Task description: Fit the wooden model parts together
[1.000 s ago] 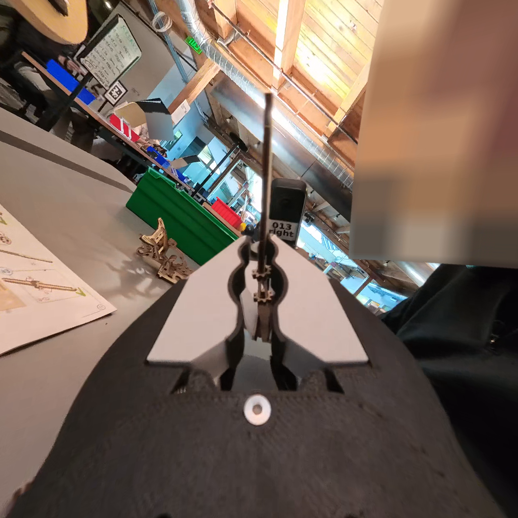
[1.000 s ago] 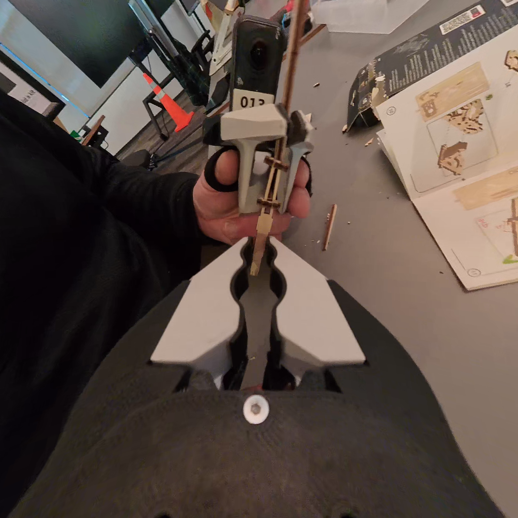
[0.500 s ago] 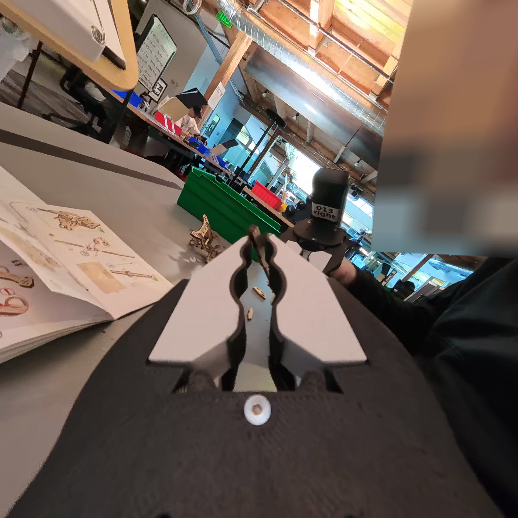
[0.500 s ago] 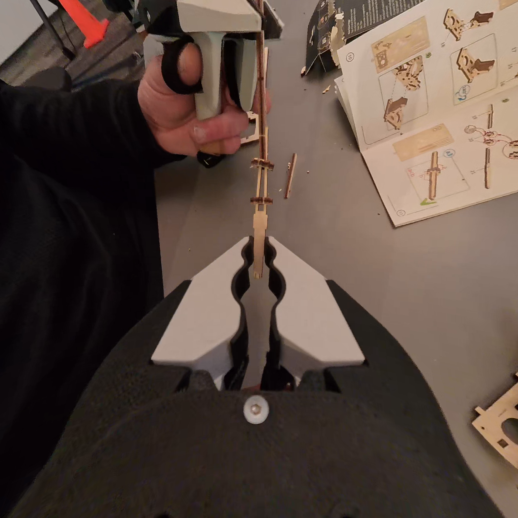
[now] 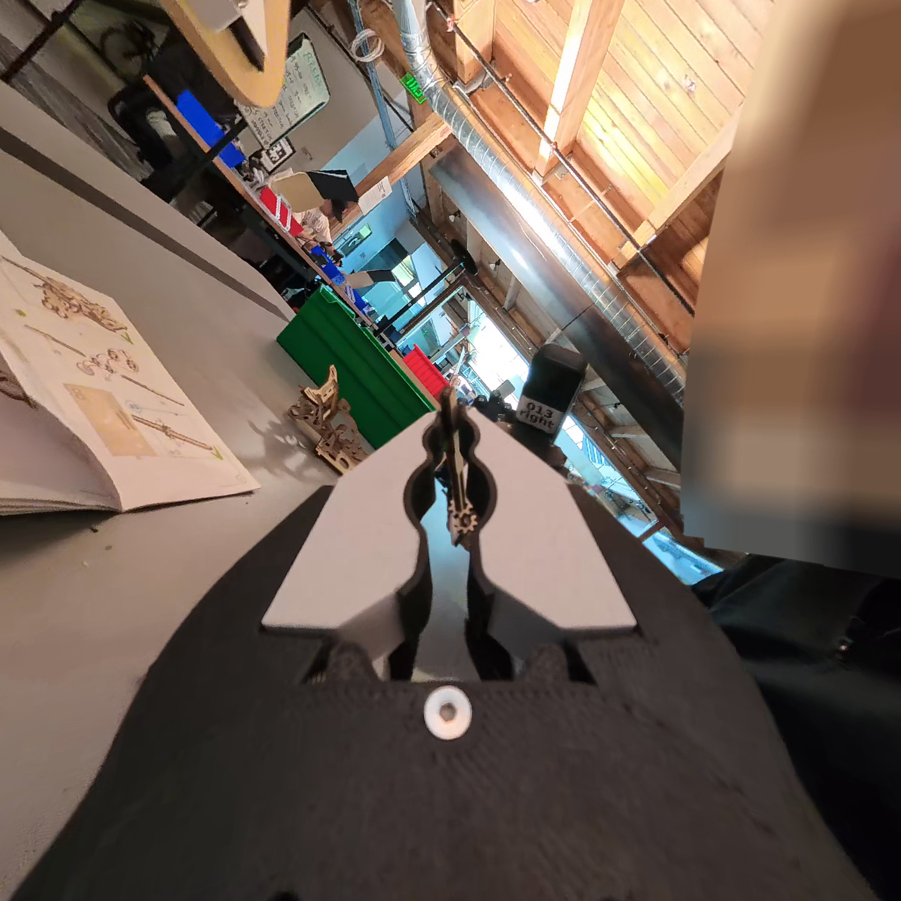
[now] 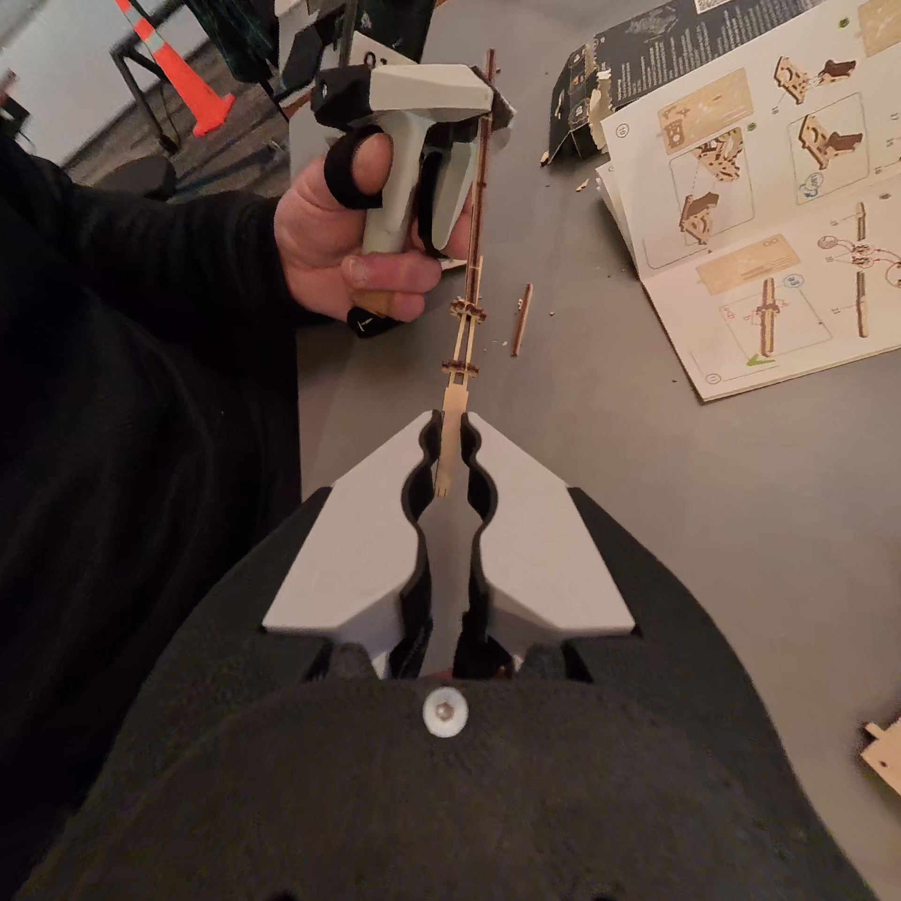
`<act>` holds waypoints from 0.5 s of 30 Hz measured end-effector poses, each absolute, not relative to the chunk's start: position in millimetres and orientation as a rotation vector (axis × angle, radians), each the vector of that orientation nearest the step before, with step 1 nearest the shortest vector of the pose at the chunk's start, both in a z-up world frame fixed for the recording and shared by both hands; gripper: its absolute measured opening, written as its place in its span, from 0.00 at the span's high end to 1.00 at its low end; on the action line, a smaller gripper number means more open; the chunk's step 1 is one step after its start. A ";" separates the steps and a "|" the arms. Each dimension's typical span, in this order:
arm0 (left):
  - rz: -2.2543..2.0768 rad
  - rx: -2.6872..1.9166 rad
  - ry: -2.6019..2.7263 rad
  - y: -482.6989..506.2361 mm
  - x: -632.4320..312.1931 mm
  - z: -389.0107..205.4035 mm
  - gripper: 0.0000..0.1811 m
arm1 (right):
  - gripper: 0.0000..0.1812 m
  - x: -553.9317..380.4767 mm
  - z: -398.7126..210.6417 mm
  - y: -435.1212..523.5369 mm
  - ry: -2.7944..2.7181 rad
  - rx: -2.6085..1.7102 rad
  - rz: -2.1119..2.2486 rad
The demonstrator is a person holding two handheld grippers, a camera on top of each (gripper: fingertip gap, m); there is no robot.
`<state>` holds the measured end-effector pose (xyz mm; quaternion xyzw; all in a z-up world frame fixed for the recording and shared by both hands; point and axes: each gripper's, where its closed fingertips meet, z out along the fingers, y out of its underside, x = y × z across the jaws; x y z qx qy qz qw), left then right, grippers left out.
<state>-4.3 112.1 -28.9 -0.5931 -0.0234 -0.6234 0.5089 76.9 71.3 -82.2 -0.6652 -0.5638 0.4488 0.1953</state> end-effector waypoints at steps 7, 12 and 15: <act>-1.575 -1.462 -0.163 120.6 -1.2 -26.4 1.00 | 0.97 78.3 -70.2 61.4 -1.560 -1.825 1.508; -1.635 -1.447 -0.248 122.7 -4.3 -33.1 1.00 | 0.97 76.5 -64.9 61.3 -1.520 -1.777 1.568; -1.679 -1.416 -0.303 124.2 -6.2 -35.0 0.99 | 0.97 76.9 -61.3 63.4 -1.471 -1.742 1.623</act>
